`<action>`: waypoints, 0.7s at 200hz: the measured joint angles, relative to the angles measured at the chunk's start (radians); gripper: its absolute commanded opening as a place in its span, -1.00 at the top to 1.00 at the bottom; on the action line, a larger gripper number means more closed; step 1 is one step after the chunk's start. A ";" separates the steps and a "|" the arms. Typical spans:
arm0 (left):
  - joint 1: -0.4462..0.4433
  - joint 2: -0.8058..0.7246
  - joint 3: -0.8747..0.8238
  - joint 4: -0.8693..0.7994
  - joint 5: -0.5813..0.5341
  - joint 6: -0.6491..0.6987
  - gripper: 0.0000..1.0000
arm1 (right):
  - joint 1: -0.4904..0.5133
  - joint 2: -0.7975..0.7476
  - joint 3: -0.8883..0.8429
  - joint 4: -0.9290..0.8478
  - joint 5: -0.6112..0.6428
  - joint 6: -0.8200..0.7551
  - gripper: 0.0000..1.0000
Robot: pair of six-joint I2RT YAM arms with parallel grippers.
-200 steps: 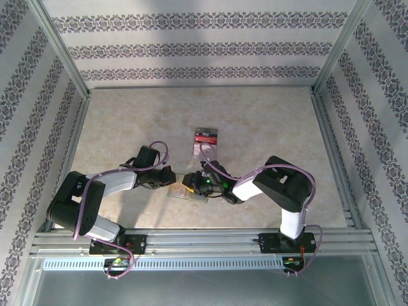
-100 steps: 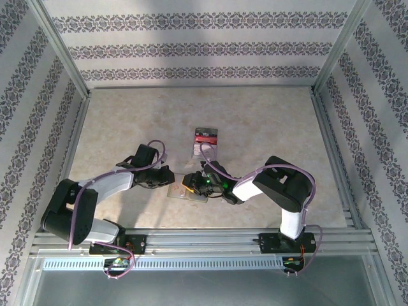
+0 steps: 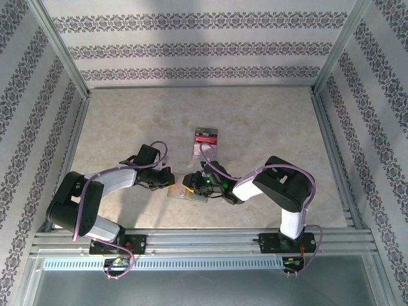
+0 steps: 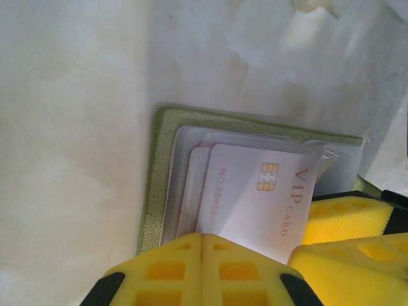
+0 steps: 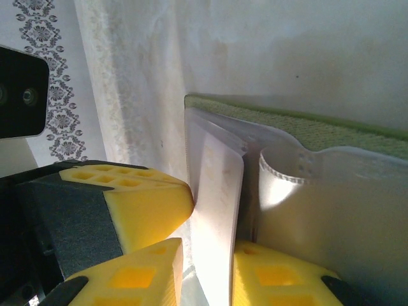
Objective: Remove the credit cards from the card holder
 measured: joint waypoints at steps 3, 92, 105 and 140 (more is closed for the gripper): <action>0.000 0.000 0.000 0.000 0.000 0.001 1.00 | 0.000 0.000 0.000 0.000 0.000 0.000 0.50; 0.000 0.001 0.001 -0.001 -0.014 0.012 1.00 | 0.000 -0.006 0.000 -0.016 0.000 -0.008 0.59; 0.000 0.001 0.001 -0.001 -0.014 0.015 1.00 | 0.000 -0.012 0.000 -0.026 0.000 -0.008 0.60; 0.000 0.000 0.000 -0.001 -0.016 0.019 1.00 | 0.000 -0.023 -0.011 -0.029 0.001 -0.009 0.63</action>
